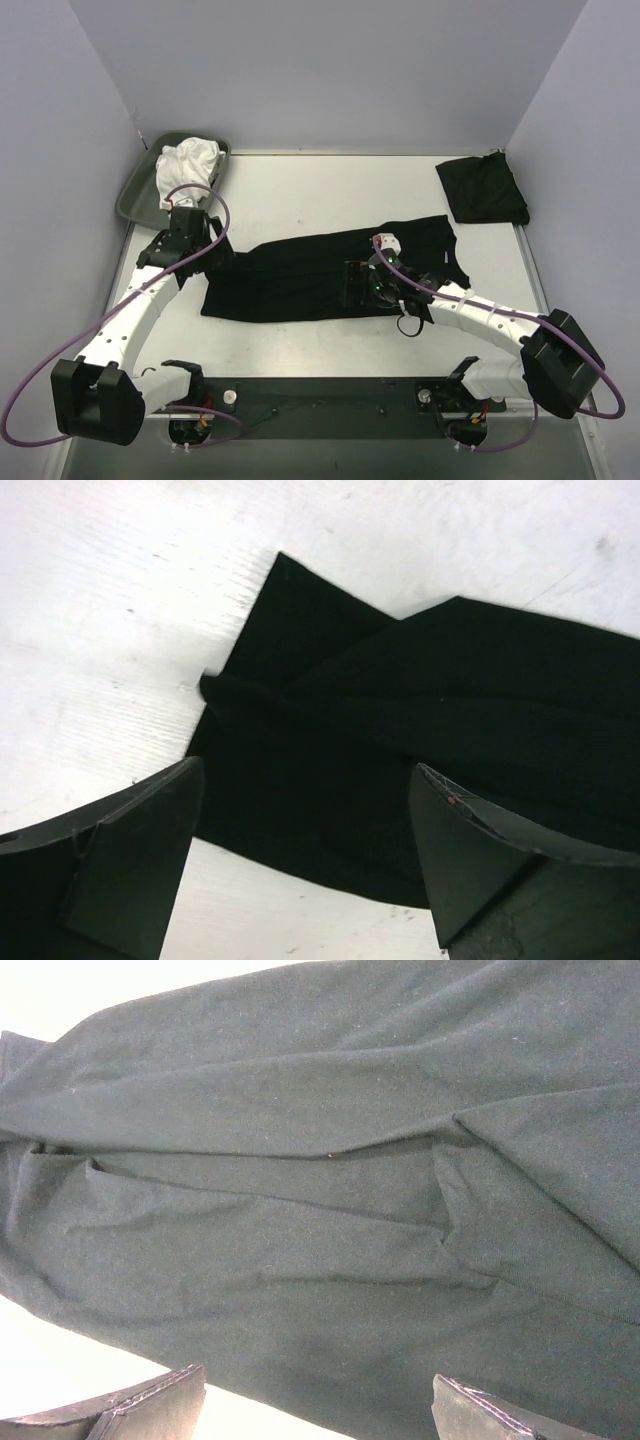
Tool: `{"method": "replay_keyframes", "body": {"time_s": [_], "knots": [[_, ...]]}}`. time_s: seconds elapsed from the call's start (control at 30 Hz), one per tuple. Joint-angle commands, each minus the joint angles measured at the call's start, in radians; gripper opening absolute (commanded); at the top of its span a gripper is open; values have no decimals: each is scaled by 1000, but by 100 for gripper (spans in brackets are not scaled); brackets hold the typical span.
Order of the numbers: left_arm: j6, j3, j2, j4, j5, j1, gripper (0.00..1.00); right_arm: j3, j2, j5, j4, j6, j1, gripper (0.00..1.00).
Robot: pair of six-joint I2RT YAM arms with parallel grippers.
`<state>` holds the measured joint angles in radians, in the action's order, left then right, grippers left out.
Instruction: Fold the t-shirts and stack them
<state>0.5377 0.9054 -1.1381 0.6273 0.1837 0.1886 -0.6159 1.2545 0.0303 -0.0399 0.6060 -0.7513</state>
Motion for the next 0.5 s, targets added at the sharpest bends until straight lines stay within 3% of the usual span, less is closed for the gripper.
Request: {"method": "replay_keyframes", "body": {"time_s": [0.0, 0.3, 0.47], "knots": [[-2, 16, 24, 52, 82, -6, 96, 1, -33, -18, 26, 11, 6, 98], [28, 27, 44, -18, -32, 0, 97, -22, -95, -162, 89, 0, 20, 99], [47, 44, 0, -99, -145, 18, 97, -131, -37, -188, 207, -34, 188, 99]]}}
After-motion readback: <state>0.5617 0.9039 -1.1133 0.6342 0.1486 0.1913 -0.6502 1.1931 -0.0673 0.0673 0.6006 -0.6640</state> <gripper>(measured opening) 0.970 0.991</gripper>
